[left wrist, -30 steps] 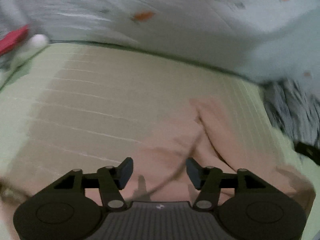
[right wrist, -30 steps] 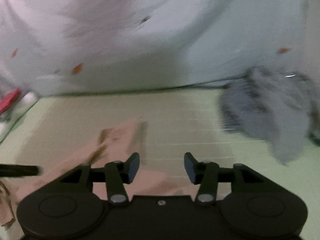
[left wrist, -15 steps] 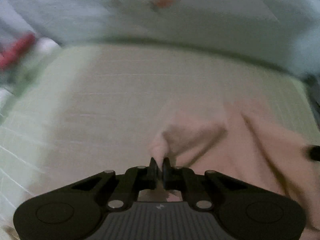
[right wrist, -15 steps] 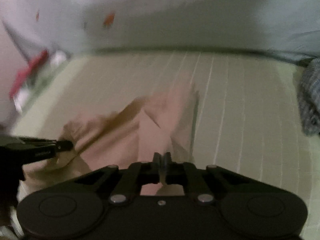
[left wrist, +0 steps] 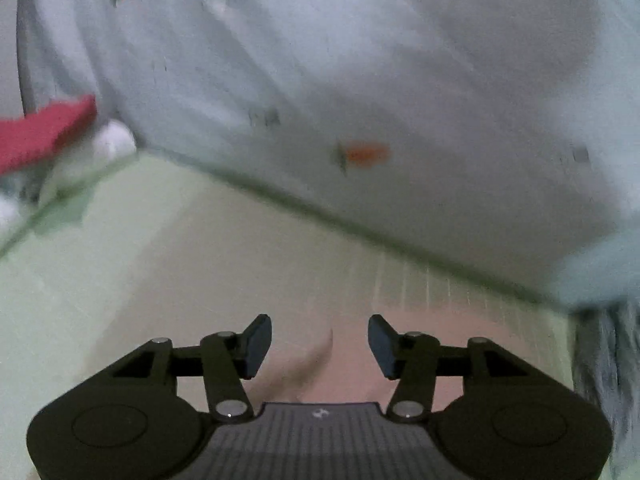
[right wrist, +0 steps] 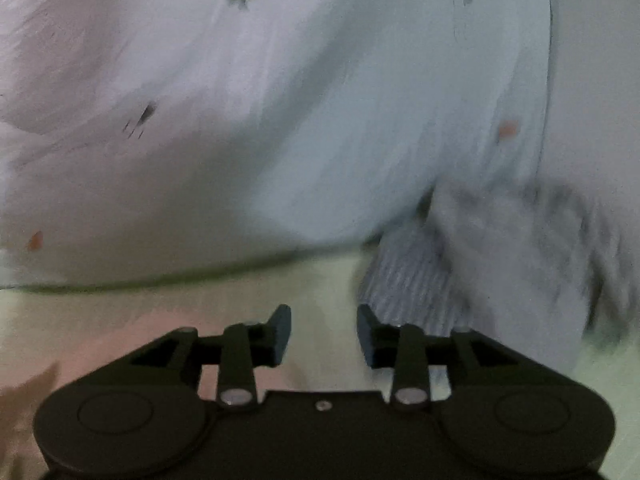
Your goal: Fold clothes
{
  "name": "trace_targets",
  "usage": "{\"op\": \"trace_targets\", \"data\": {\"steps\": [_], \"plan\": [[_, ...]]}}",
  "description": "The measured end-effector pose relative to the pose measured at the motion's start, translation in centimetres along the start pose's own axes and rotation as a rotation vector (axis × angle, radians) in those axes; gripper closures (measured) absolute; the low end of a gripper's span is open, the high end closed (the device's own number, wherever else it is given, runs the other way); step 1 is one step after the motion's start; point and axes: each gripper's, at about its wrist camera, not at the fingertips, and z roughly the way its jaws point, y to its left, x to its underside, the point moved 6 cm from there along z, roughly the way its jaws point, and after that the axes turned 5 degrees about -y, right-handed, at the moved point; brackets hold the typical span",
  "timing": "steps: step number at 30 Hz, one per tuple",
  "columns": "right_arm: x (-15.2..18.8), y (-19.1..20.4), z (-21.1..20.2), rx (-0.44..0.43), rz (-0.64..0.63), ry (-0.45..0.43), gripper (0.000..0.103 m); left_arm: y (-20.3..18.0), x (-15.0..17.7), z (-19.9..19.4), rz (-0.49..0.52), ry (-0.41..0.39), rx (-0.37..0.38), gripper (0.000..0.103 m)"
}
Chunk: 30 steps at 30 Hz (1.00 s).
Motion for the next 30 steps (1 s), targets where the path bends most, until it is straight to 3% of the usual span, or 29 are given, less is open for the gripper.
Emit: {"op": "trace_targets", "data": {"steps": [5, 8, 14, 18, 21, 23, 25, 30], "plan": [[7.9, -0.7, -3.3, -0.063, 0.068, 0.184, 0.065, -0.7, 9.1, -3.2, 0.027, 0.203, 0.069, 0.048], [11.0, -1.2, -5.8, -0.082, 0.073, 0.234, 0.063, -1.7, 13.1, -4.8, 0.058, 0.291, 0.126, 0.048], [13.4, -2.1, -8.2, -0.123, 0.053, 0.264, 0.059, -3.1, 17.5, -6.5, 0.11, 0.349, 0.143, 0.046], [15.1, -2.6, -8.6, -0.137, 0.011, 0.284, 0.059, -3.9, 20.2, -6.4, 0.09, 0.378, 0.145, 0.046], [16.0, -2.9, -8.3, -0.141, -0.011, 0.308, 0.066, -4.1, 20.9, -6.1, 0.113, 0.347, 0.1, 0.053], [16.4, -2.8, -8.2, -0.168, -0.025, 0.322, 0.083, -4.1, 21.0, -6.4, 0.151, 0.325, 0.048, 0.099], [16.9, -2.5, -8.1, -0.193, -0.05, 0.33, 0.098, -3.4, 20.9, -6.7, 0.103, 0.322, 0.034, 0.099], [16.4, -2.6, -10.0, -0.256, -0.039, 0.297, 0.1, -0.8, 18.8, -9.9, 0.012, 0.223, -0.039, 0.1]]}}
